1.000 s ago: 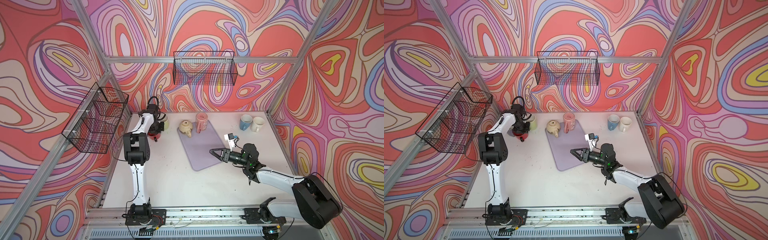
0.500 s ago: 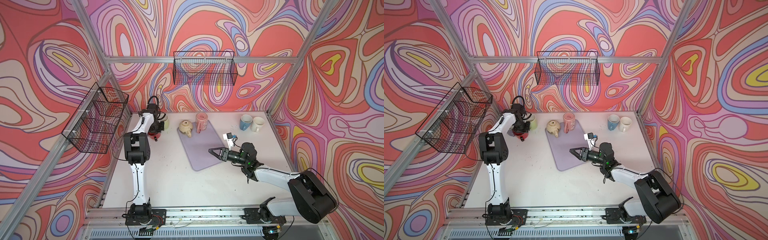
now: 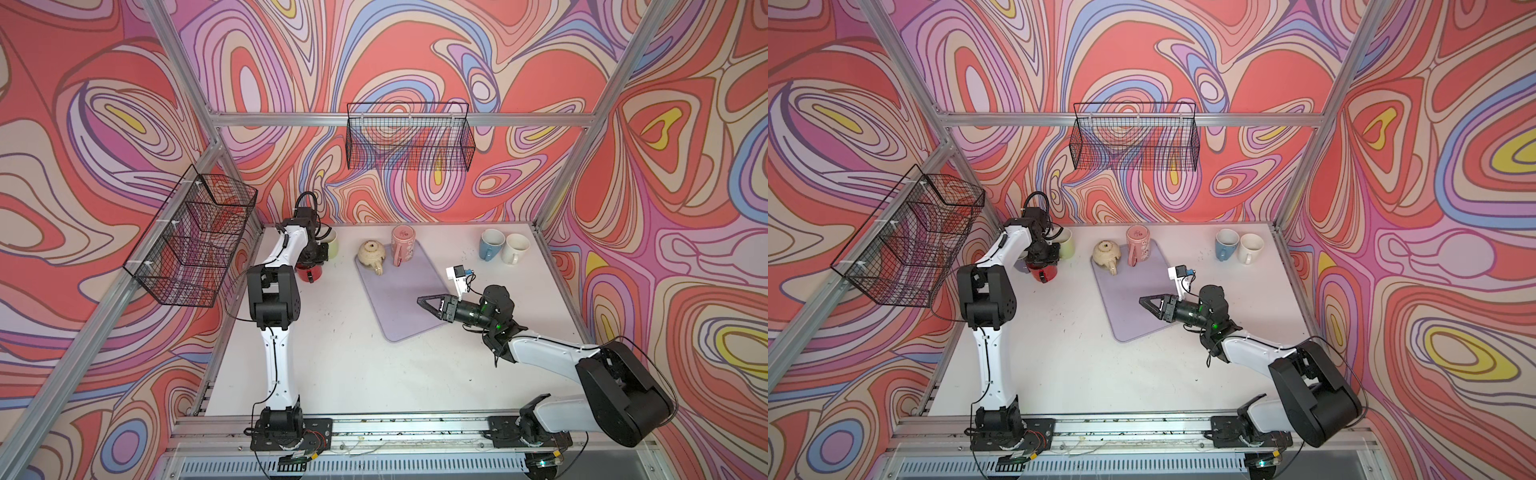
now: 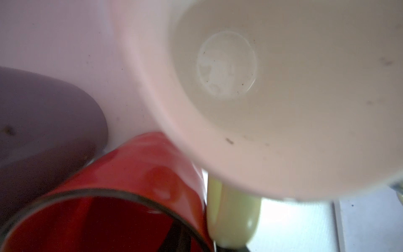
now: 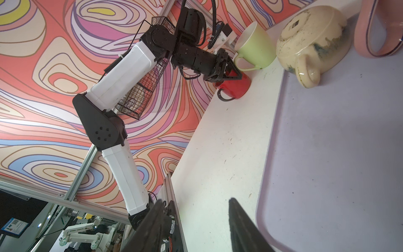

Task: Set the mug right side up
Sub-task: 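Lower the red mug upright beside the green mug with the left gripper, then open the left gripper and lift it off the red mug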

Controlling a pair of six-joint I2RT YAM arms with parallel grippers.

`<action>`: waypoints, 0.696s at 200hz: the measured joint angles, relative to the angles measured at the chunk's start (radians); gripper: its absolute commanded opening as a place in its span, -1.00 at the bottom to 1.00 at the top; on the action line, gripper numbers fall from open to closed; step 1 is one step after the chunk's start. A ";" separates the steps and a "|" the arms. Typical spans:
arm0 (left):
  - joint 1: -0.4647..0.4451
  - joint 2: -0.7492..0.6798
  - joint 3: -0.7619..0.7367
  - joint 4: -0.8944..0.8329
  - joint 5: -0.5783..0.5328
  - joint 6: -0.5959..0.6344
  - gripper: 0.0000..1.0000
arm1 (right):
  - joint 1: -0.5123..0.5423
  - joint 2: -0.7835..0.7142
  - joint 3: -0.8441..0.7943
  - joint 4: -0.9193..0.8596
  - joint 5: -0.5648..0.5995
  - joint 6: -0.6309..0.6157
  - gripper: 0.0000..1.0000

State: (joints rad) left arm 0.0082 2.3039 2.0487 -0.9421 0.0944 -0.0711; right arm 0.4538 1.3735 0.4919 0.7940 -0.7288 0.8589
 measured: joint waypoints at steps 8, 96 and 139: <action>0.000 0.000 0.000 0.000 0.002 0.000 -0.51 | 0.000 0.000 0.000 0.000 0.000 0.000 -0.02; 0.000 -0.143 -0.079 0.026 0.036 0.000 -0.31 | 0.000 -0.020 0.002 -0.035 0.010 -0.002 -0.02; 0.000 -0.344 -0.230 0.069 0.047 0.000 -0.27 | 0.000 -0.080 0.063 -0.238 0.085 -0.074 0.01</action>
State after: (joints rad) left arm 0.0082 1.9594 1.8183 -0.8734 0.1417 -0.0711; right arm 0.4538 1.2938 0.5545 0.5556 -0.6441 0.7849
